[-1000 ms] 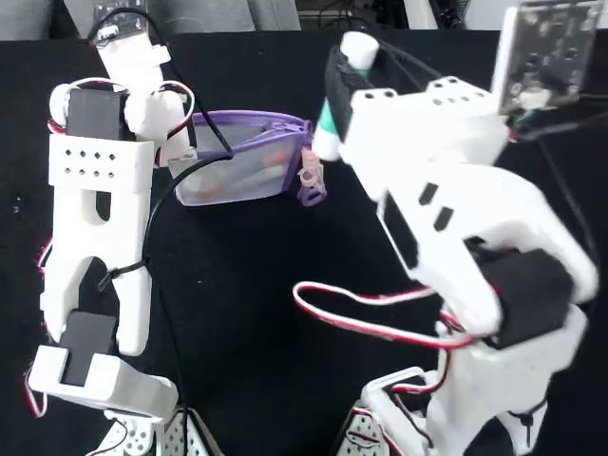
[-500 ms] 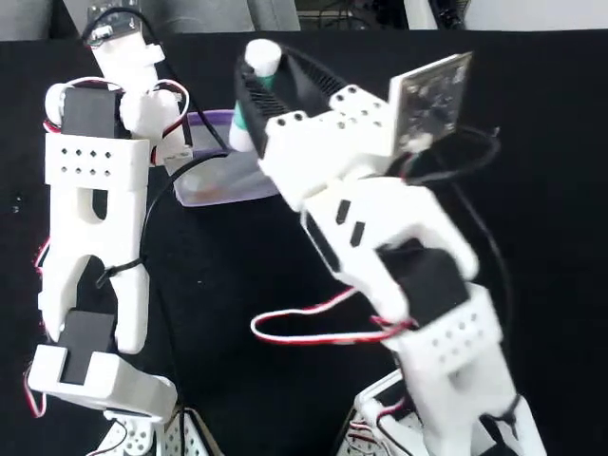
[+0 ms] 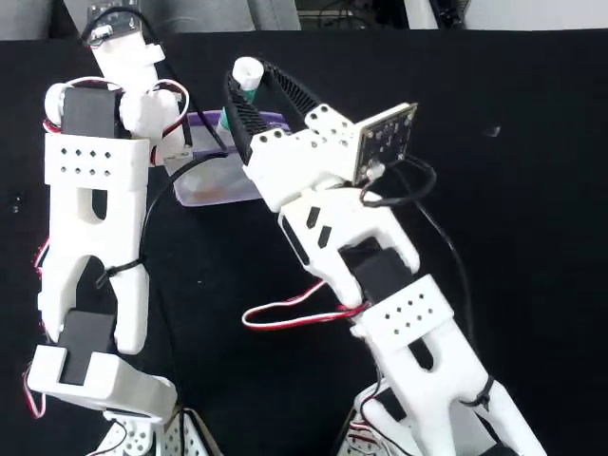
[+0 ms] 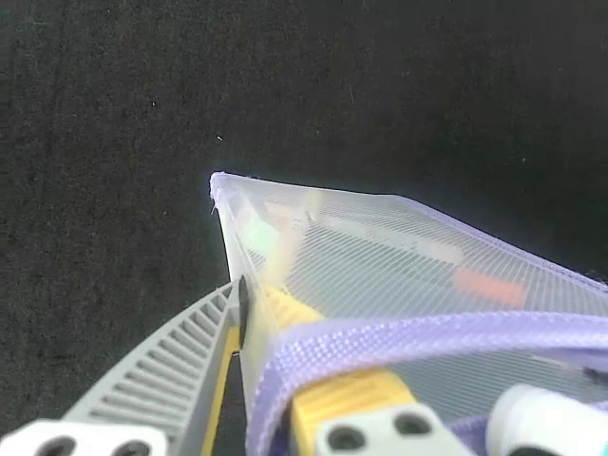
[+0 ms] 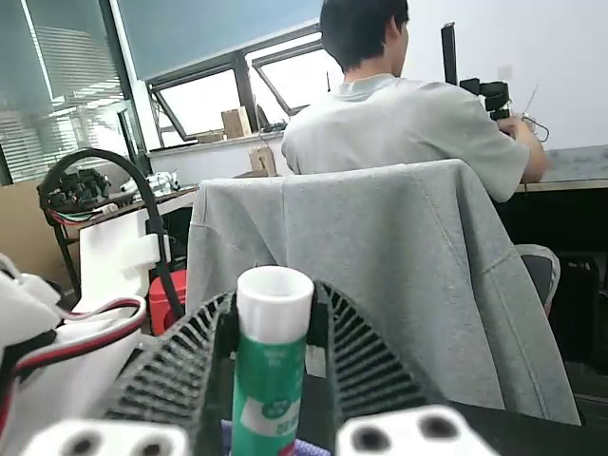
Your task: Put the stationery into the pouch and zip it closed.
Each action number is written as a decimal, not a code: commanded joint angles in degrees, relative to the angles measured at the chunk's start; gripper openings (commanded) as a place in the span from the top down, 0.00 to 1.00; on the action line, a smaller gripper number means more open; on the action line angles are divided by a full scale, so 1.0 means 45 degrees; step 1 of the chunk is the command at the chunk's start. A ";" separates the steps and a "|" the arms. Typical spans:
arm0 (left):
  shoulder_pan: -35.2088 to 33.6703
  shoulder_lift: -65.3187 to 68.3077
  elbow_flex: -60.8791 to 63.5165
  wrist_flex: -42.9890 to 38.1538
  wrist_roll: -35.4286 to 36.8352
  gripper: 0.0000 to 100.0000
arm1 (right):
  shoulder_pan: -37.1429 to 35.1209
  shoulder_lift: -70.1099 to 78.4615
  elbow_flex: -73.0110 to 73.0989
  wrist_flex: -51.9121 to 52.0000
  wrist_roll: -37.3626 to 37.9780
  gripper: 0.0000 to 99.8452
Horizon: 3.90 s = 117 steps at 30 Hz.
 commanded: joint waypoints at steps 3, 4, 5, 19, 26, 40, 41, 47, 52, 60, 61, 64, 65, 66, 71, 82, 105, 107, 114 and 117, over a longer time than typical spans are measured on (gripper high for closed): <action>-0.0068 -0.0352 -0.0205 -0.0215 0.0039 0.97 | -0.0117 0.0303 0.0029 -0.0488 0.0664 0.99; -0.0068 -0.0352 -0.0186 -0.0215 0.0039 0.97 | -0.0117 0.0576 0.0010 -0.0508 0.1016 0.99; -0.0068 -0.0352 -0.0147 -0.0215 0.0039 0.97 | -0.0117 0.0850 0.0010 -0.0527 0.1231 0.99; -0.0361 -0.0254 -0.0127 -0.0234 0.0059 0.97 | -0.0117 0.0889 -0.0303 0.1035 0.1621 0.64; -0.0361 -0.0254 -0.0127 -0.0234 0.0039 0.97 | 0.0860 -0.1963 -0.1514 0.4396 0.1661 0.63; -0.0361 -0.0234 -0.0127 -0.0234 0.0039 0.97 | 0.1465 -0.4132 0.2628 0.5841 0.2755 0.68; -0.0361 -0.0234 -0.0127 -0.0234 0.0039 0.97 | 0.1426 -0.4132 0.3292 0.5197 0.2833 0.70; -0.0283 -0.0234 -0.0127 -0.0234 0.0059 0.97 | 0.0821 -0.4132 0.5538 0.2676 0.2696 0.77; -0.0283 -0.0234 -0.0107 -0.0195 0.0059 0.97 | 0.1055 -0.4112 0.5636 0.2403 0.2716 0.77; -0.0283 -0.0234 -0.0107 -0.0176 0.0078 0.97 | 0.1485 -0.3878 0.6281 0.1055 0.2716 0.77; -0.0283 -0.0234 -0.0107 -0.0215 0.0078 0.97 | 0.1485 -0.3741 0.6379 0.0781 0.2696 0.78; -0.0283 -0.0234 -0.0107 -0.0215 0.0078 0.97 | 0.1485 -0.3233 0.6418 0.0274 0.2696 0.83; -0.0283 -0.0234 -0.0107 -0.0215 0.0078 0.97 | 0.1524 -0.3057 0.6398 0.0215 0.2696 0.87; -0.0283 -0.0234 -0.0107 -0.0215 0.0078 0.97 | 0.1543 -0.2921 0.6379 0.0098 0.2696 0.90; -0.0283 -0.0234 -0.0107 -0.0156 0.0059 0.97 | 0.1543 -0.2647 0.6398 -0.0352 0.2794 0.93; -0.0283 -0.0234 0.0537 -0.0352 0.0039 0.97 | 0.1543 -0.2608 0.6496 -0.0391 0.2716 0.85; -0.0264 -0.0352 0.0713 -0.0508 0.0039 0.97 | 0.1543 -0.1944 0.5988 -0.0430 0.2755 0.88; -0.0264 -0.0352 0.0713 -0.0508 0.0039 0.97 | 0.1543 -0.1221 0.5519 -0.0410 0.2774 0.88; -0.0264 -0.0352 0.0713 -0.0488 0.0039 0.97 | 0.2129 -0.0283 0.4757 -0.0313 0.2755 0.88; -0.0264 -0.0352 0.0713 -0.0488 0.0039 0.97 | 0.2383 -0.0264 0.4757 -0.0313 0.2735 0.88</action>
